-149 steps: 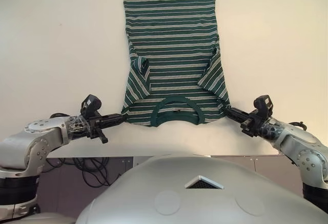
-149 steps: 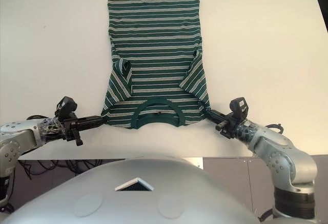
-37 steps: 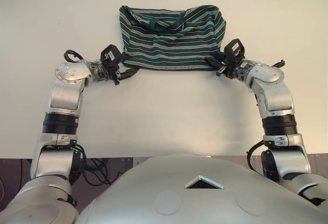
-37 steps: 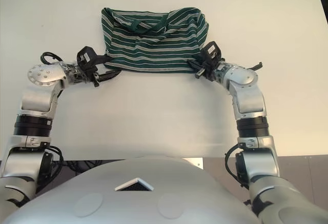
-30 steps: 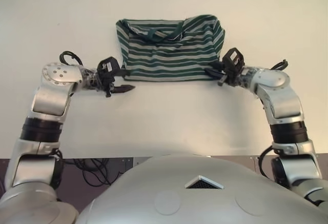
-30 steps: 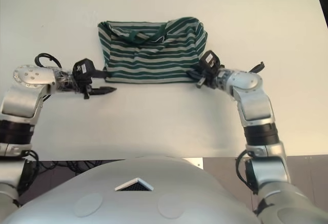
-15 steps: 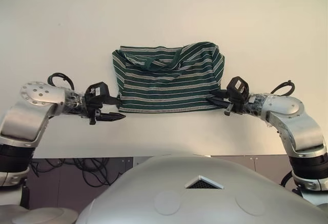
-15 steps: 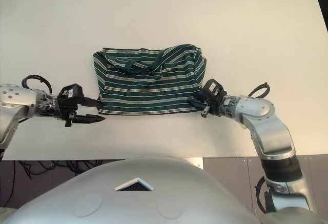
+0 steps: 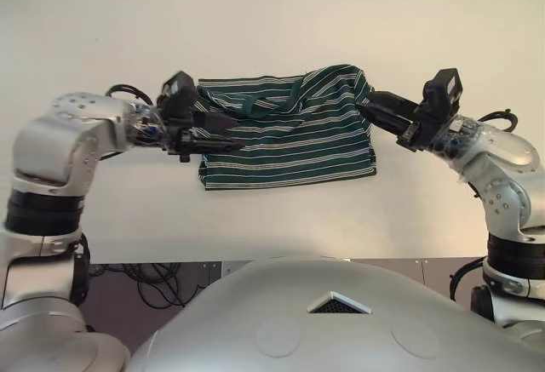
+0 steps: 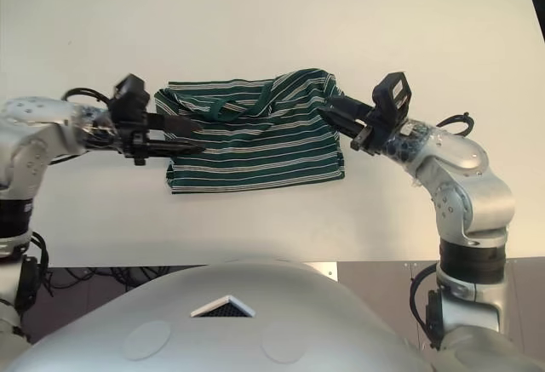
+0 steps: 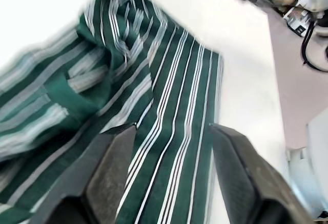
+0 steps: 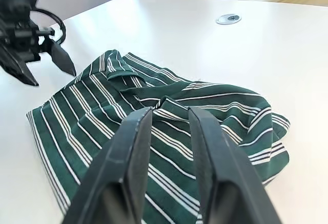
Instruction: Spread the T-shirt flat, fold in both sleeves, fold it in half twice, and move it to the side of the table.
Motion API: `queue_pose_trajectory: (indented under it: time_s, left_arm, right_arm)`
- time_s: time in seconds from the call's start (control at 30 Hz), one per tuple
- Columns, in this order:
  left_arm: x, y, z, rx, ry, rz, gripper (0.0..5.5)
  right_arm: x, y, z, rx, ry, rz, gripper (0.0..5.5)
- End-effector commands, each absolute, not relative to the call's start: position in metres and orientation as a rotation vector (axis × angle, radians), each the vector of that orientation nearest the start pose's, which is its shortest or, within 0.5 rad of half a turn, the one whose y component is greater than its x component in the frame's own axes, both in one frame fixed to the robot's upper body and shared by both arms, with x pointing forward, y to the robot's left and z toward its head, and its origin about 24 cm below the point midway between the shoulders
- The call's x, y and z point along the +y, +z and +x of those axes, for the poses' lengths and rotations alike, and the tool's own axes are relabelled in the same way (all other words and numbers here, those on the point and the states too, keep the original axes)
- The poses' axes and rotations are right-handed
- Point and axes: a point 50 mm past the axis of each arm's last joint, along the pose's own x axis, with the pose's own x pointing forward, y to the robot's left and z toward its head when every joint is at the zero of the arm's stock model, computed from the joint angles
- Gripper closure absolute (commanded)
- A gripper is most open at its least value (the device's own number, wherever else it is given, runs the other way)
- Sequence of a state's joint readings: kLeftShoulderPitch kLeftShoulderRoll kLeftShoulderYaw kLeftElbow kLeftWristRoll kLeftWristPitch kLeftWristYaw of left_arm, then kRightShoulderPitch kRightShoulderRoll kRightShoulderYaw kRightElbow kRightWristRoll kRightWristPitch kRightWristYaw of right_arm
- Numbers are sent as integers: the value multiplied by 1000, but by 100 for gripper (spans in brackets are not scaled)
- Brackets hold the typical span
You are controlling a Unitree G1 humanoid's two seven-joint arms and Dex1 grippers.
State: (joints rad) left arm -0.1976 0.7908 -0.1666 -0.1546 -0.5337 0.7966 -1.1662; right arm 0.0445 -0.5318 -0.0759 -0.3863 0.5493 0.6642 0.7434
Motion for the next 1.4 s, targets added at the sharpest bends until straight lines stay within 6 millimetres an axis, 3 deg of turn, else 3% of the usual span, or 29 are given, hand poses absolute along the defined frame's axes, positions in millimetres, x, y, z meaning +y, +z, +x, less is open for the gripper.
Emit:
queue_pose_trajectory:
  time_s: [0.03, 0.27, 0.43, 0.53, 0.8, 0.97, 1.2, 1.3, 1.4]
  left_arm:
    - [192, 73, 249, 682, -1211, 24, 292]
    - [181, 49, 257, 729, -1261, 160, 292]
    - [178, 63, 297, 556, -1120, 146, 292]
    - [179, 66, 308, 515, -1065, 149, 292]
    - [208, 24, 303, 678, -905, 422, 292]
    - [204, 26, 310, 626, -877, 384, 292]
    - [186, 39, 320, 543, -904, 353, 292]
    - [185, 37, 322, 553, -907, 382, 292]
    - [188, 33, 325, 567, -879, 420, 292]
  right_arm:
    - [-183, 86, 221, 330, 848, 101, 425]
    - [-177, 82, 221, 337, 847, 112, 425]
    - [-175, 79, 219, 346, 844, 123, 425]
    - [-172, 78, 219, 350, 857, 124, 425]
    - [-176, 70, 225, 370, 821, 22, 425]
    - [-175, 50, 240, 346, 715, -39, 425]
    - [-149, 50, 280, 191, 684, 10, 425]
    - [-151, 26, 292, 328, 604, -90, 425]
    - [-159, 9, 292, 409, 557, -170, 425]
